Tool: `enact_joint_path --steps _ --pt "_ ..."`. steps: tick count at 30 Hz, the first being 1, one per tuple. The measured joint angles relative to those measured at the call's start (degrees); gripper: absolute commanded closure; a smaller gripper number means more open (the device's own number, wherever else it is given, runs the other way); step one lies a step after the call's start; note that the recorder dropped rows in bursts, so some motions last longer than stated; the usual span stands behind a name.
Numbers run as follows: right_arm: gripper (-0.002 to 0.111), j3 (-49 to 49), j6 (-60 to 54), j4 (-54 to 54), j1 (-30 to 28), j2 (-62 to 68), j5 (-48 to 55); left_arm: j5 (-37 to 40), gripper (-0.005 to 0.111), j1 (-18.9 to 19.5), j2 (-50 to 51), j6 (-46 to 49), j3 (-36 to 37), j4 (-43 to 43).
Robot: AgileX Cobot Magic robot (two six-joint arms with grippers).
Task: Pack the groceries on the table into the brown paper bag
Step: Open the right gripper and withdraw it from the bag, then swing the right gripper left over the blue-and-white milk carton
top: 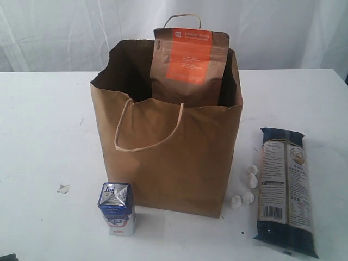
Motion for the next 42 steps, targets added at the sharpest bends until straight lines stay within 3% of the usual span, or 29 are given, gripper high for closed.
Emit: enact_joint_path --steps 5,10,16,21,25,30,42 --pt "0.046 0.0 11.4 -8.7 0.0 -6.1 11.4 0.0 0.107 0.0 0.0 0.0 0.0 0.0" --pt "0.046 0.0 11.8 -6.2 0.0 -9.9 22.4 0.0 0.107 0.0 0.0 0.0 0.0 0.0" --pt "0.046 0.8 0.1 10.1 0.0 -11.0 34.9 0.0 0.107 0.0 0.0 0.0 0.0 0.0" --pt "0.046 6.3 -14.7 24.7 0.0 -10.8 38.8 0.0 0.107 0.0 0.0 0.0 0.0 0.0" --pt "0.046 11.2 -28.0 35.4 0.0 -8.5 38.1 0.0 0.107 0.0 0.0 0.0 0.0 0.0" --pt "0.046 14.3 -41.1 47.1 0.6 -1.2 30.2 0.0 0.107 0.0 0.0 0.0 0.0 0.0" --pt "0.046 14.7 -55.6 49.4 13.0 18.4 12.7 0.0 0.107 0.0 0.0 0.0 0.0 0.0"
